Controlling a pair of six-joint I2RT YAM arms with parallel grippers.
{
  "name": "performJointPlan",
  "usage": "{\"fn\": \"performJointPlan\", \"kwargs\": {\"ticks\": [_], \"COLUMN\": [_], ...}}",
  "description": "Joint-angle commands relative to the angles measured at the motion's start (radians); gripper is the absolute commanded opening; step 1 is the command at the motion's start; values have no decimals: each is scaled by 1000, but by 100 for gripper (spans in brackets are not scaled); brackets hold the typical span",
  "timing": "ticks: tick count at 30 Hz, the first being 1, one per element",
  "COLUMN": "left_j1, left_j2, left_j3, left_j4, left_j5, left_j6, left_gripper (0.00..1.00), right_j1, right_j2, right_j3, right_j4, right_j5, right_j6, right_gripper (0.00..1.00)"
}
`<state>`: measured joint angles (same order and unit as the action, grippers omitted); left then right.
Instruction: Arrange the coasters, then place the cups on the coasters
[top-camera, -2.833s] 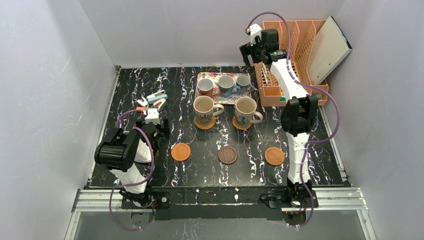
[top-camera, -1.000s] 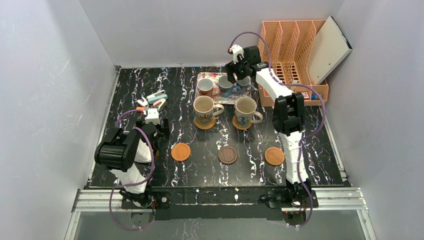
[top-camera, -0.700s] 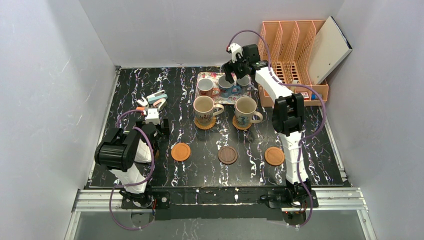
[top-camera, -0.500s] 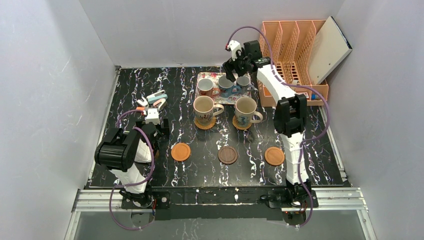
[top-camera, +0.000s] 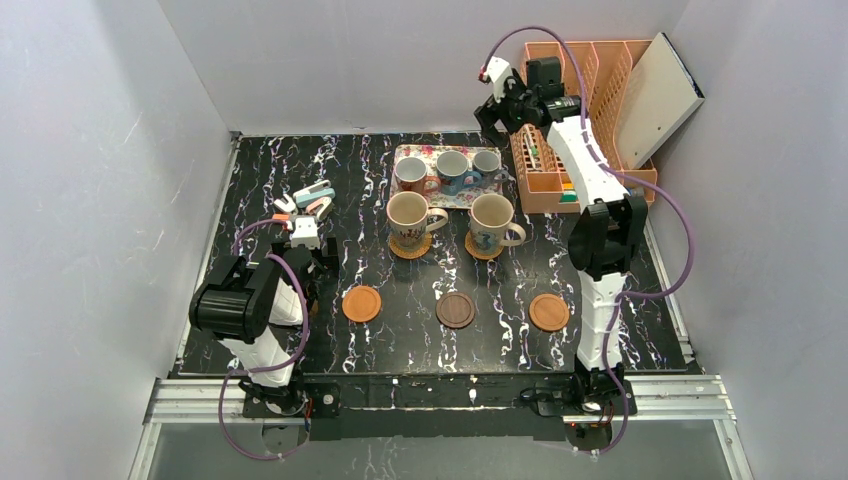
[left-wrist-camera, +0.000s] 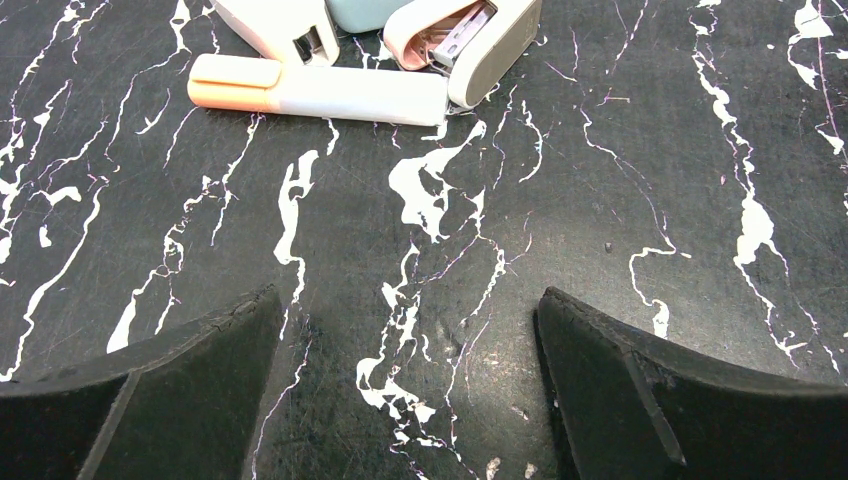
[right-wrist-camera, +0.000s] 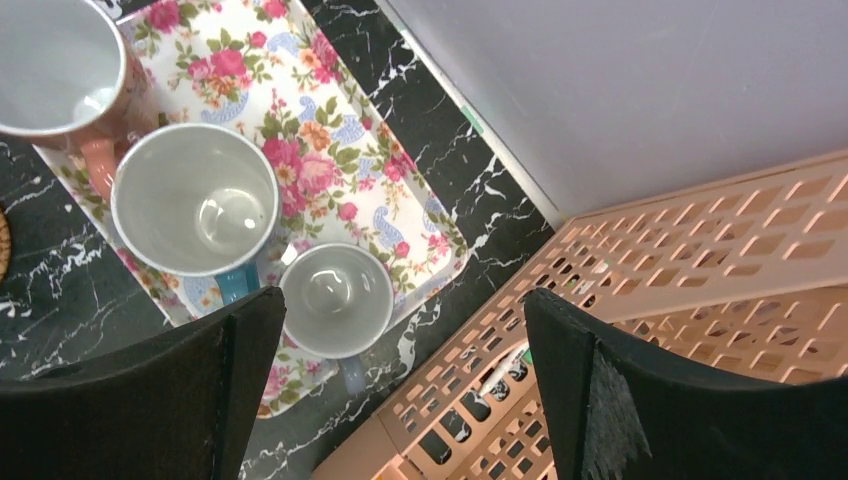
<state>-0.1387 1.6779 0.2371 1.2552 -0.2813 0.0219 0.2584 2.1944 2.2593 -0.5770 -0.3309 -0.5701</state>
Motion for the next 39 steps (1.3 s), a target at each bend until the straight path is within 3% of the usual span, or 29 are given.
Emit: {"fn": "performJointPlan", "kwargs": {"ticks": [1, 9, 17, 25, 39], "left_j1": [5, 5, 5, 5, 5], "left_j2": [-1, -1, -1, -1, -1], "left_j3": [14, 14, 14, 14, 14], "left_j4": [14, 14, 14, 15, 14], "left_j5": [-29, -29, -29, -29, -29], "left_j6": [-6, -5, -6, -5, -7], "left_gripper": [98, 98, 98, 98, 98], "right_j1": [-5, -6, -13, -13, -13], "right_j2": [-16, 28, -29, 50, 98], "right_j3": [-14, 48, -102, 27, -9], "right_j4": [-33, -42, 17, -131, -202], "right_j5": [-56, -80, -54, -127, -237], "right_j6": [-36, -27, -52, -87, -180], "right_gripper": [98, 98, 98, 98, 94]}}
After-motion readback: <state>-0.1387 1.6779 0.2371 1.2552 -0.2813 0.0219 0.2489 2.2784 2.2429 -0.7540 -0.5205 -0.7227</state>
